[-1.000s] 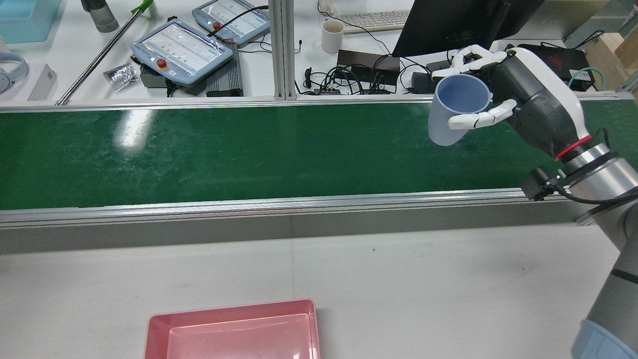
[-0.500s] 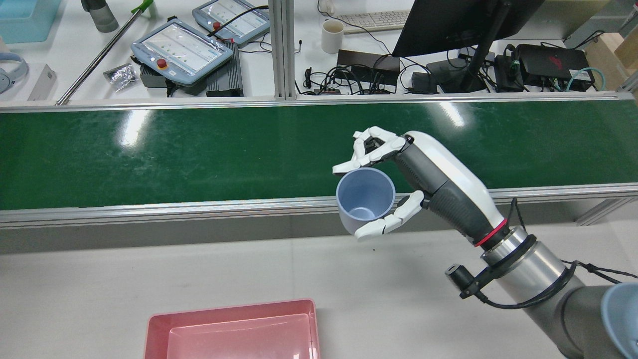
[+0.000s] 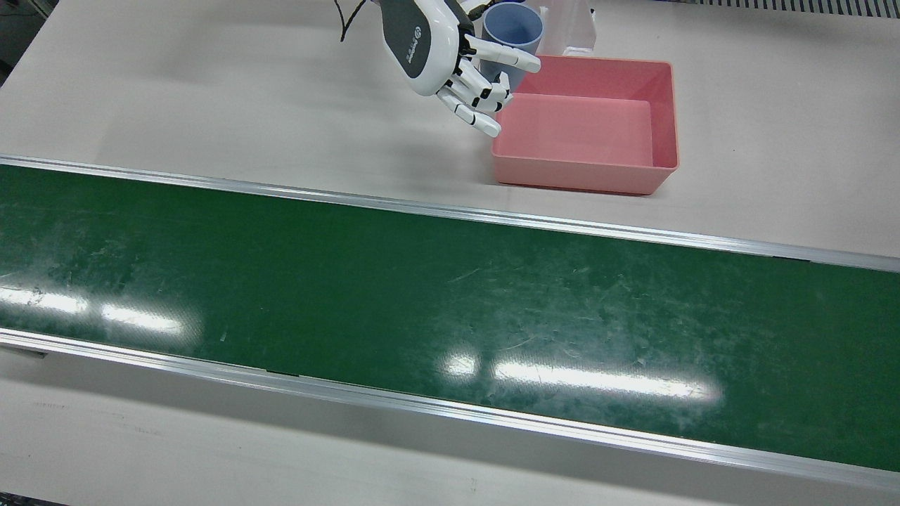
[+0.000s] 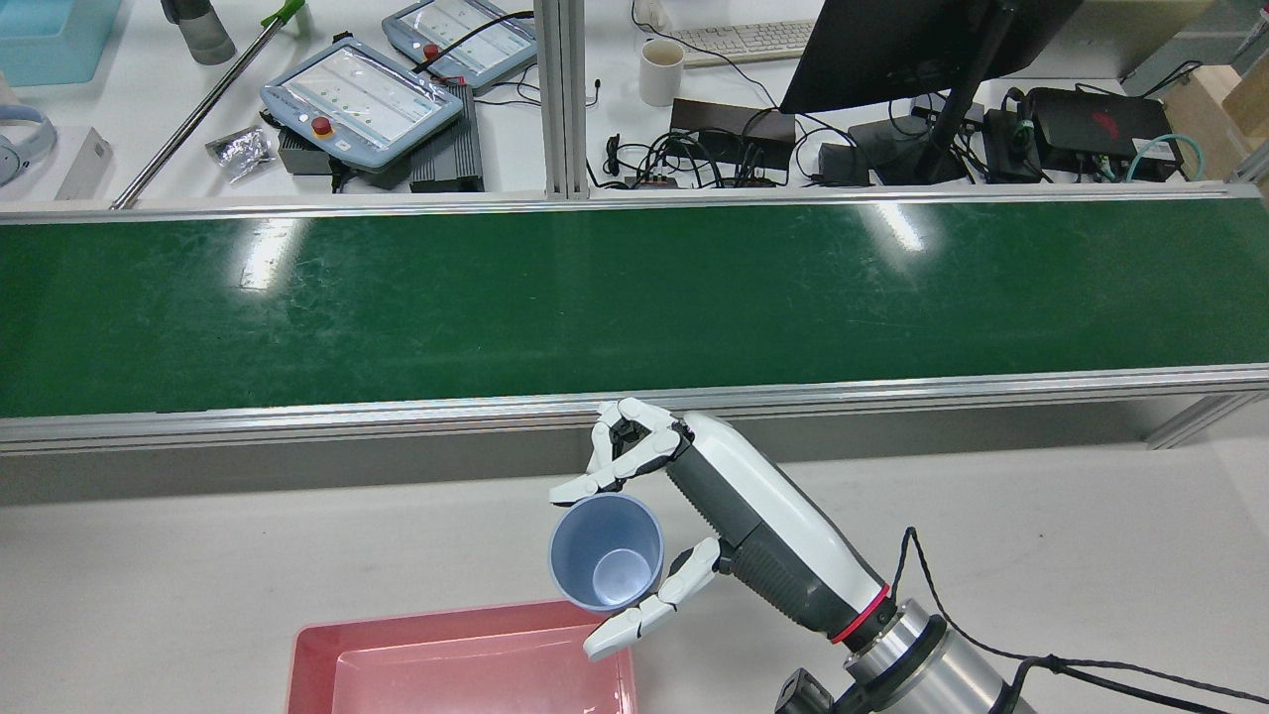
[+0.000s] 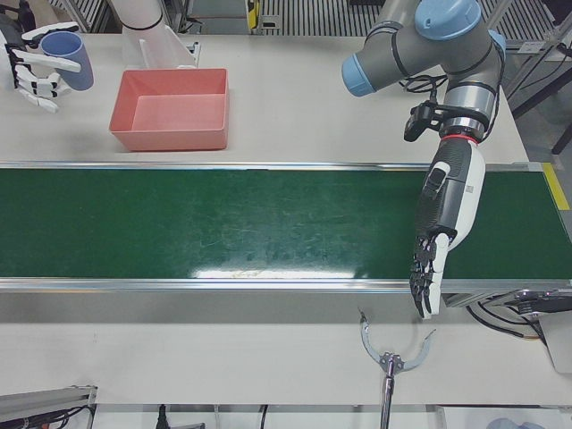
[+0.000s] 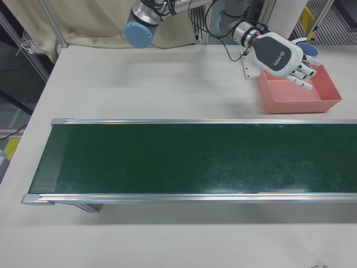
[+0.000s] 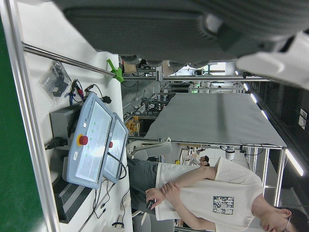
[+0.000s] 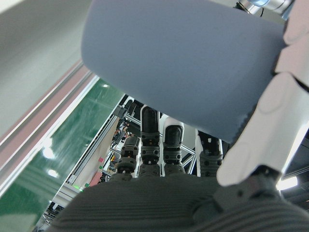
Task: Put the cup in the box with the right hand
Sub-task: 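Lift the cup with the right hand and carry it toward the pink box, then lower the cup into the pink box and open the right hand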
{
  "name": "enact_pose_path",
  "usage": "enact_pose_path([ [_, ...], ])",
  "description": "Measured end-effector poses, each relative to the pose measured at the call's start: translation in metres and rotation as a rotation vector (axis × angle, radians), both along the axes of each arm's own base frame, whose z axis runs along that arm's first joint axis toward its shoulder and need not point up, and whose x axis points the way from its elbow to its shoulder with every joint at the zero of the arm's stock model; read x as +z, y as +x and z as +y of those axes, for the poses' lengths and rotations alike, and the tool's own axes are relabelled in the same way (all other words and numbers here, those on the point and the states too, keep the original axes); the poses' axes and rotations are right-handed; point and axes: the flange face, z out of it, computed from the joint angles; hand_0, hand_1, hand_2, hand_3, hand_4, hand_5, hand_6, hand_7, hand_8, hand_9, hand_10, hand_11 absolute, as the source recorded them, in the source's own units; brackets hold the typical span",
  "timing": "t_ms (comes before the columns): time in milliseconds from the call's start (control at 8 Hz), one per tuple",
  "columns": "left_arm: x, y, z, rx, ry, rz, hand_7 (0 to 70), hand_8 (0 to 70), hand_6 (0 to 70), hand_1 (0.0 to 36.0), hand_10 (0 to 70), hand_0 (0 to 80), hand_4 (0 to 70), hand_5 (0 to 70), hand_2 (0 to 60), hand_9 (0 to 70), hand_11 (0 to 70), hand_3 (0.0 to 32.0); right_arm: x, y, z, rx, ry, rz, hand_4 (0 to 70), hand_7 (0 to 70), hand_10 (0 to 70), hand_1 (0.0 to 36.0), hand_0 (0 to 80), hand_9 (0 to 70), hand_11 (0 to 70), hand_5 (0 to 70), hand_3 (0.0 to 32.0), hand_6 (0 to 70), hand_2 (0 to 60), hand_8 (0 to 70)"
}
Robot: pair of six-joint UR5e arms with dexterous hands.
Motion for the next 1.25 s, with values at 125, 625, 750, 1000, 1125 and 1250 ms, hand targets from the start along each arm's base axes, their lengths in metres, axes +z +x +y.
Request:
enact_pose_path([
  [125,0.000,0.000,0.000,0.000,0.000,0.000,0.0,0.0,0.0,0.0,0.0,0.0,0.0,0.0,0.0,0.0,0.0,0.0,0.008,-0.028,0.008,-0.009,-0.003,0.010,70.0,70.0,10.8,3.6,48.1,44.5,14.3,0.0,0.0,20.5,9.7,21.3],
  [625,0.000,0.000,0.000,0.000,0.000,0.000,0.0,0.0,0.0,0.0,0.0,0.0,0.0,0.0,0.0,0.0,0.0,0.0,0.054,-0.124,0.021,-0.040,-0.009,-0.038,70.0,48.0,0.1,0.0,0.0,15.8,0.0,0.0,0.0,8.9,10.8,5.4],
  [750,0.000,0.000,0.000,0.000,0.000,0.000,0.0,0.0,0.0,0.0,0.0,0.0,0.0,0.0,0.0,0.0,0.0,0.0,0.057,-0.133,0.023,-0.043,-0.009,-0.045,70.0,50.9,0.0,0.0,0.0,17.1,0.0,0.0,0.0,9.2,13.7,5.8],
  [1000,0.000,0.000,0.000,0.001,0.000,0.000,0.0,0.0,0.0,0.0,0.0,0.0,0.0,0.0,0.0,0.0,0.0,0.0,0.057,-0.136,0.024,-0.045,-0.008,-0.052,70.0,63.8,0.0,0.0,0.0,21.8,0.0,0.0,0.0,11.5,21.7,7.3],
  [1125,0.000,0.000,0.000,0.001,0.000,0.000,0.0,0.0,0.0,0.0,0.0,0.0,0.0,0.0,0.0,0.0,0.0,0.0,0.056,-0.134,0.024,-0.045,-0.008,-0.054,70.0,70.0,0.0,0.0,0.0,25.6,0.0,0.0,0.0,13.2,23.8,8.9],
  [1250,0.000,0.000,0.000,0.000,0.000,0.000,0.0,0.0,0.0,0.0,0.0,0.0,0.0,0.0,0.0,0.0,0.0,0.0,0.055,-0.133,0.024,-0.045,-0.008,-0.057,70.0,70.0,0.0,0.0,0.0,27.1,0.0,0.0,0.0,13.8,26.4,9.4],
])
